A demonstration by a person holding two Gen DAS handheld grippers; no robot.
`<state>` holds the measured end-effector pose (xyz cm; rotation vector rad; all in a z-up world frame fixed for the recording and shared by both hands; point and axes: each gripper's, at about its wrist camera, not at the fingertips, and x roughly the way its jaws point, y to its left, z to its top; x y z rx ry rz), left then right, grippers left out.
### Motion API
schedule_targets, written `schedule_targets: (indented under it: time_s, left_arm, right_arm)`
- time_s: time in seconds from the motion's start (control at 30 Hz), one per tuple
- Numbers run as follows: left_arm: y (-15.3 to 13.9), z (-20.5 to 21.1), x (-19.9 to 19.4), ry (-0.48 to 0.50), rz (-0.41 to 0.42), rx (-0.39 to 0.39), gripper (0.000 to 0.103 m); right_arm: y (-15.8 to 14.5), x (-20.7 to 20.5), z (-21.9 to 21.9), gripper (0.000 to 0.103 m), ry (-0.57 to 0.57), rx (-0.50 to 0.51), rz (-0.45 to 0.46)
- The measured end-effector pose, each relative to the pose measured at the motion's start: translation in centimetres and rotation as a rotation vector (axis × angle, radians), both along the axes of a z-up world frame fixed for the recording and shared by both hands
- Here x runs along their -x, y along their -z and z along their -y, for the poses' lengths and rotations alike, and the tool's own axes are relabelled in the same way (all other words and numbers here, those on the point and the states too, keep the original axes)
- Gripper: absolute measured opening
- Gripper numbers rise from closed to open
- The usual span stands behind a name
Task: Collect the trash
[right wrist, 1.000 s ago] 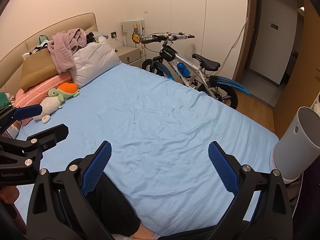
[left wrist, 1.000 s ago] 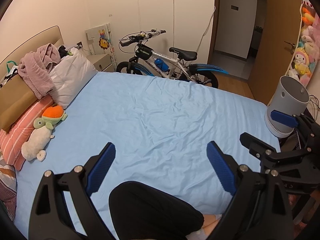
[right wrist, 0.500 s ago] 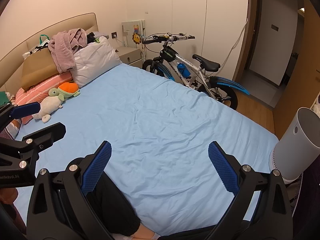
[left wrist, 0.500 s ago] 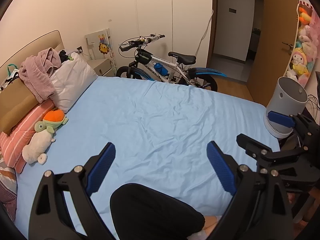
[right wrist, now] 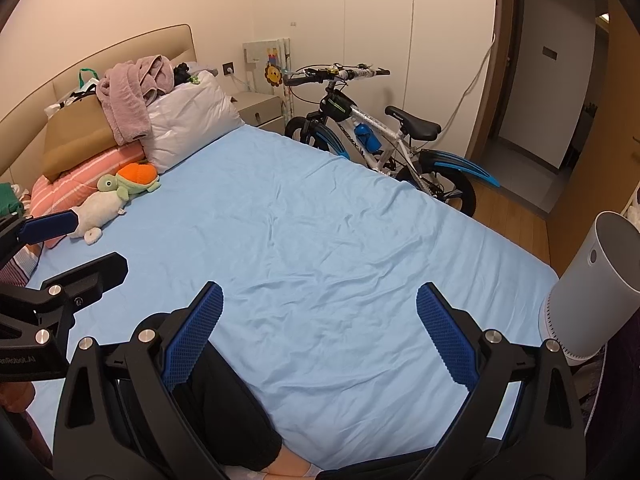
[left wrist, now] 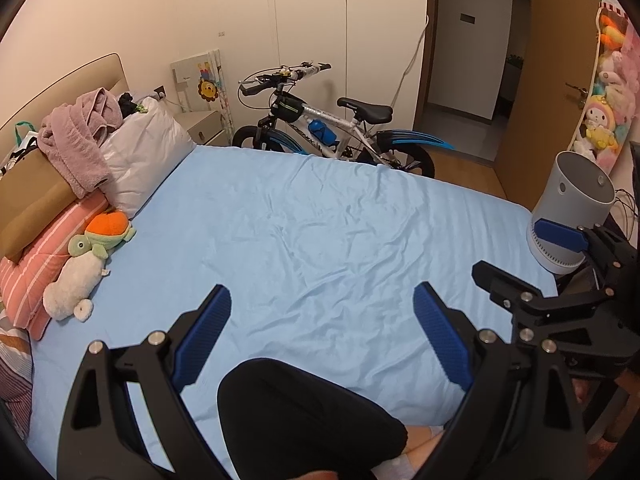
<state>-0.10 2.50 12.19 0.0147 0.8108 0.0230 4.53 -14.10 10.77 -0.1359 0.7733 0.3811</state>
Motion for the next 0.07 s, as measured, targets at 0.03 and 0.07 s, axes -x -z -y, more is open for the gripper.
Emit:
schedule_targets:
  time_s: [0.03, 0.07]
  left_arm:
    - [-0.01, -0.02, 0.0, 0.0, 0.002, -0.002, 0.092]
    - [0.01, -0.02, -0.04, -0.001, 0.002, -0.003, 0.092]
  right_arm:
    - [-0.02, -0.03, 0.01, 0.094, 0.0, 0.001, 0.001]
    - [0.01, 0.0, 0.02, 0.094, 0.0, 0.001, 0.001]
